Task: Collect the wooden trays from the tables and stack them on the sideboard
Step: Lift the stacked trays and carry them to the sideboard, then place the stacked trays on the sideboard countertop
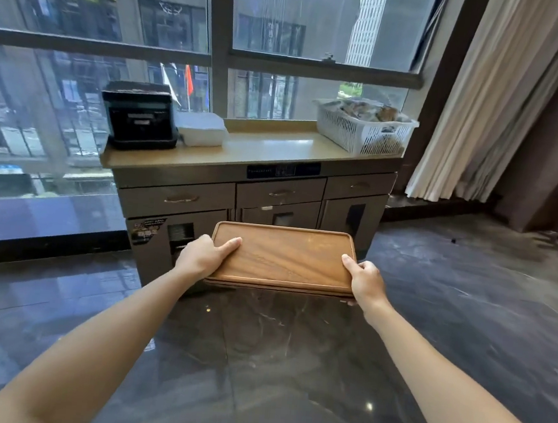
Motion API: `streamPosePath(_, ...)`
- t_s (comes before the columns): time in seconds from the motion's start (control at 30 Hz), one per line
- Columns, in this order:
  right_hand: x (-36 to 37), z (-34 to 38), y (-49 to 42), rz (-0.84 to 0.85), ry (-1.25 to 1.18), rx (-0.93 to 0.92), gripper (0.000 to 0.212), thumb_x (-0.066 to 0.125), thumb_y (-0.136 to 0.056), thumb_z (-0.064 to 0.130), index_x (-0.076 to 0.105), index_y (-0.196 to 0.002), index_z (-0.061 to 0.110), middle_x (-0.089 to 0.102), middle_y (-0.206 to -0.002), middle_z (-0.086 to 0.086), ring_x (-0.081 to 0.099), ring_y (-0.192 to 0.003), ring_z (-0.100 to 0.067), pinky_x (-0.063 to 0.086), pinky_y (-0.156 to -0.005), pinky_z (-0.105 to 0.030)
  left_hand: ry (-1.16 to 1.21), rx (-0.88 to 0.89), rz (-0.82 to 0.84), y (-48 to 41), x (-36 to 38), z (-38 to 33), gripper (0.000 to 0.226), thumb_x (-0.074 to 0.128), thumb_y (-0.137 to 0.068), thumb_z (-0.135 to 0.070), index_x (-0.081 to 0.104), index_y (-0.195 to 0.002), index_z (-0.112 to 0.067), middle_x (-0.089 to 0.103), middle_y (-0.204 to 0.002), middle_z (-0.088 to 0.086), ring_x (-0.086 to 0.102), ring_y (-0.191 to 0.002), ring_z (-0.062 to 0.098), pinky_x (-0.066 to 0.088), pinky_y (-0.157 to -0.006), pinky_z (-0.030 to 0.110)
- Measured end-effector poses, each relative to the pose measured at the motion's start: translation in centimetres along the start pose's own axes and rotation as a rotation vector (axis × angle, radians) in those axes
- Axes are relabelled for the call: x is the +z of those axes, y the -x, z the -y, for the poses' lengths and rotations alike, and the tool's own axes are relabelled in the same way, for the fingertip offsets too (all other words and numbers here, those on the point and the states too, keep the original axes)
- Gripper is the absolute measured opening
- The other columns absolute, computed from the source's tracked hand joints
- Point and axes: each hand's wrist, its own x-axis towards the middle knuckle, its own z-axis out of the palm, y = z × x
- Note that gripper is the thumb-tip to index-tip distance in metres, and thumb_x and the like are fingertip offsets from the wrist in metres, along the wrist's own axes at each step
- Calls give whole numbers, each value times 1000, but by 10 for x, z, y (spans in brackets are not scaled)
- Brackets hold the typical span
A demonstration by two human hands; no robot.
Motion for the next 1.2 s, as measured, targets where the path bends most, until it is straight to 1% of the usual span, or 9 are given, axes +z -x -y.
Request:
streamPosePath(0.2, 23, 61, -172, 35, -6, -26, 35, 42, -94, 41, 45, -98, 7, 51, -91, -8, 53, -67, -16, 43, -35, -20, 20, -12, -31, -167, 9, -64, 70, 46, -84, -63, 56, -111, 1, 62, -119, 17, 56, -110, 34, 40, -82, 35)
streamPosePath(0.3, 26, 94, -253, 32, -6, -52, 35, 44, -93, 42, 46, -96, 7, 53, -93, -10, 57, -77, -23, 44, -39, -23, 34, -18, -48, -242, 10, -100, 72, 46, -84, -63, 55, -113, 2, 62, -120, 19, 56, -112, 35, 42, -89, 38)
streamPosePath(0.43, 30, 116, -354, 48, 22, -74, 36, 45, -93, 43, 48, -95, 7, 54, -93, -10, 58, -85, -27, 46, -44, -25, 63, -53, -47, -322, 32, -132, 70, 46, -84, -62, 55, -111, 1, 62, -118, 18, 56, -110, 35, 42, -89, 39)
streamPosePath(0.63, 59, 116, -506, 127, 10, -39, 36, 47, -92, 42, 50, -93, 6, 58, -95, -13, 60, -79, -29, 44, -39, -24, 28, -144, -58, -444, 77, -159, 69, 46, -85, -62, 55, -111, 2, 62, -118, 18, 56, -109, 35, 39, -81, 36)
streamPosePath(0.73, 72, 127, -578, 190, -33, -12, 32, 50, -91, 40, 49, -79, 10, 56, -86, -10, 58, -67, -24, 45, -41, -26, 21, -181, -85, -507, 92, -178, 70, 47, -84, -62, 56, -111, 2, 61, -121, 19, 55, -113, 35, 41, -86, 37)
streamPosePath(0.87, 85, 162, -670, 193, -12, -43, 35, 53, -88, 42, 45, -69, 13, 55, -83, -10, 56, -75, -28, 51, -57, -36, 92, -222, -113, -581, 101, -206, 66, 49, -83, -62, 62, -101, 0, 66, -115, 20, 59, -106, 36, 45, -90, 39)
streamPosePath(0.93, 96, 182, -709, 210, -15, -63, 37, 53, -88, 41, 44, -65, 13, 52, -77, -8, 53, -75, -27, 50, -59, -38, 85, -231, -141, -615, 100, -216, 67, 48, -84, -61, 61, -106, 1, 64, -118, 20, 57, -109, 36, 43, -87, 37)
streamPosePath(1.03, 118, 203, -762, 252, 19, -74, 37, 52, -89, 41, 45, -65, 14, 50, -73, -4, 53, -79, -27, 52, -73, -46, 72, -263, -171, -666, 97, -223, 72, 46, -84, -63, 60, -114, 1, 65, -117, 20, 58, -108, 36, 44, -90, 38)
streamPosePath(1.2, 167, 218, -849, 312, 53, -43, 33, 54, -88, 40, 50, -70, 12, 58, -86, -11, 56, -80, -29, 52, -72, -43, 108, -285, -176, -760, 98, -215, 72, 50, -79, -66, 62, -110, -2, 69, -109, 15, 63, -100, 34, 49, -91, 39)
